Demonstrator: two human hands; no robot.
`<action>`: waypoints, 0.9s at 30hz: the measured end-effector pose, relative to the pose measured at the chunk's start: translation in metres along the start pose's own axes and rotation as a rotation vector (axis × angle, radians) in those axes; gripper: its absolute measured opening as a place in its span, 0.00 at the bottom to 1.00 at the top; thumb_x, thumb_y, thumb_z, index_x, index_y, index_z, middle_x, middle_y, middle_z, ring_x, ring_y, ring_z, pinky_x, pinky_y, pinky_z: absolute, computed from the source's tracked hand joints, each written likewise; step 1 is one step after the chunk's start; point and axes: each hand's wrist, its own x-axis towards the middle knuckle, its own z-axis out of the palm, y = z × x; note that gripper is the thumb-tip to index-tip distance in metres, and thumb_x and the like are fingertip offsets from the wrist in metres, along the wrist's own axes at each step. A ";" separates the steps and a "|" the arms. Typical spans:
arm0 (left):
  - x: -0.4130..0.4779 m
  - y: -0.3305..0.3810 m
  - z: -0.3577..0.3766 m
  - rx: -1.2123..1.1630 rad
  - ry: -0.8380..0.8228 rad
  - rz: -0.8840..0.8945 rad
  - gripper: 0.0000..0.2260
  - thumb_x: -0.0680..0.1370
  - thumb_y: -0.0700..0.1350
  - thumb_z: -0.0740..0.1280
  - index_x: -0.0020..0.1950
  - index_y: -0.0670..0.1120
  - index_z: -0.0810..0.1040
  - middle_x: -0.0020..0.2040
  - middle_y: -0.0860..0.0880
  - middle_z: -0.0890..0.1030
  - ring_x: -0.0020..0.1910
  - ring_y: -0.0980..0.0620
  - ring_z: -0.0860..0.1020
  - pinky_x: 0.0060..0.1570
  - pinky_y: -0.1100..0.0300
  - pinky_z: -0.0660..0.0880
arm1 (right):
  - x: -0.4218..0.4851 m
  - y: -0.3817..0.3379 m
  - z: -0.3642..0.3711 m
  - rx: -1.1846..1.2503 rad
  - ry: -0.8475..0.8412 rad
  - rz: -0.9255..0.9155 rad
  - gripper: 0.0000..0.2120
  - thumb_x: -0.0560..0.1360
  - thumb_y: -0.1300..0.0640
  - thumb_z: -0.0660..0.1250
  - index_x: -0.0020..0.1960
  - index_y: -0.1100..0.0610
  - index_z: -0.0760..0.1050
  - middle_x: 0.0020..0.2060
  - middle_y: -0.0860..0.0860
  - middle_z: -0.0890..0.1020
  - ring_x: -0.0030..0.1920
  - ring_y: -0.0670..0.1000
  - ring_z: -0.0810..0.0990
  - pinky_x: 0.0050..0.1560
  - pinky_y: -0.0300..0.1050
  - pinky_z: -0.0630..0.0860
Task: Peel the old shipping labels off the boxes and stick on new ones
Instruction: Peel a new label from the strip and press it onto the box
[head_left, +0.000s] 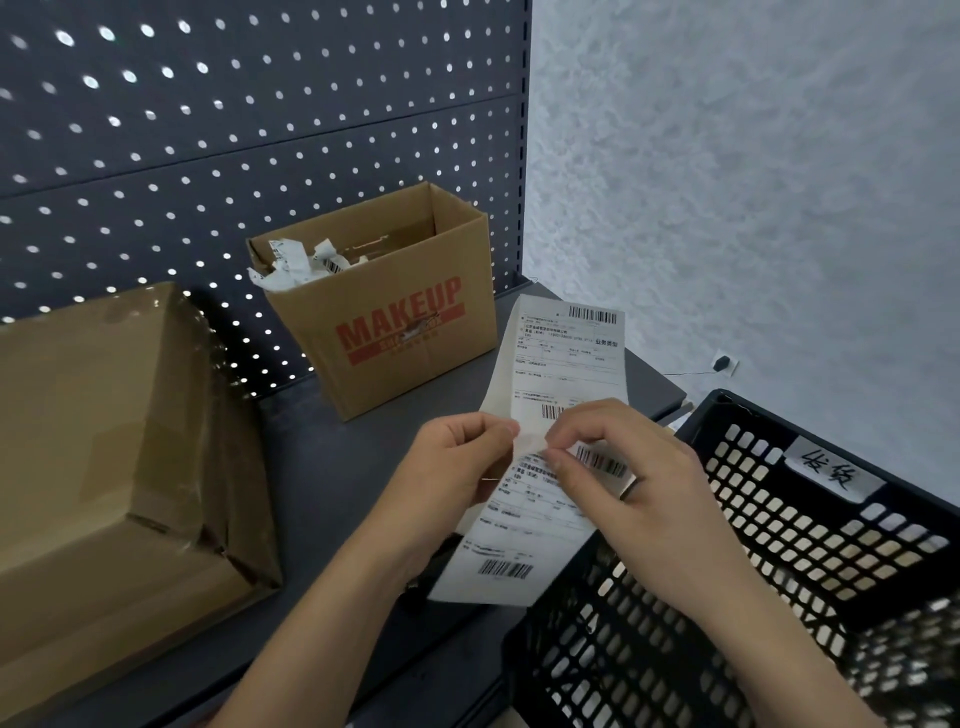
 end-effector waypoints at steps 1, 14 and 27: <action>0.002 0.000 -0.003 -0.006 0.010 -0.022 0.12 0.81 0.45 0.65 0.41 0.43 0.83 0.37 0.44 0.81 0.32 0.51 0.77 0.33 0.60 0.73 | 0.000 0.000 0.000 -0.007 0.003 -0.002 0.02 0.76 0.57 0.70 0.47 0.50 0.78 0.46 0.42 0.81 0.53 0.47 0.80 0.52 0.40 0.75; -0.004 -0.002 -0.010 0.159 0.149 -0.068 0.13 0.80 0.55 0.63 0.51 0.48 0.81 0.40 0.47 0.85 0.37 0.50 0.82 0.43 0.51 0.75 | 0.008 -0.002 -0.004 0.017 0.089 0.051 0.10 0.76 0.58 0.70 0.49 0.42 0.78 0.48 0.39 0.81 0.54 0.43 0.79 0.50 0.33 0.73; -0.033 0.018 -0.019 0.526 0.004 0.353 0.10 0.81 0.43 0.64 0.56 0.53 0.84 0.51 0.55 0.84 0.52 0.53 0.82 0.53 0.46 0.79 | 0.018 0.001 -0.008 -0.014 -0.011 -0.050 0.09 0.77 0.62 0.69 0.50 0.48 0.81 0.48 0.39 0.82 0.53 0.44 0.80 0.48 0.30 0.71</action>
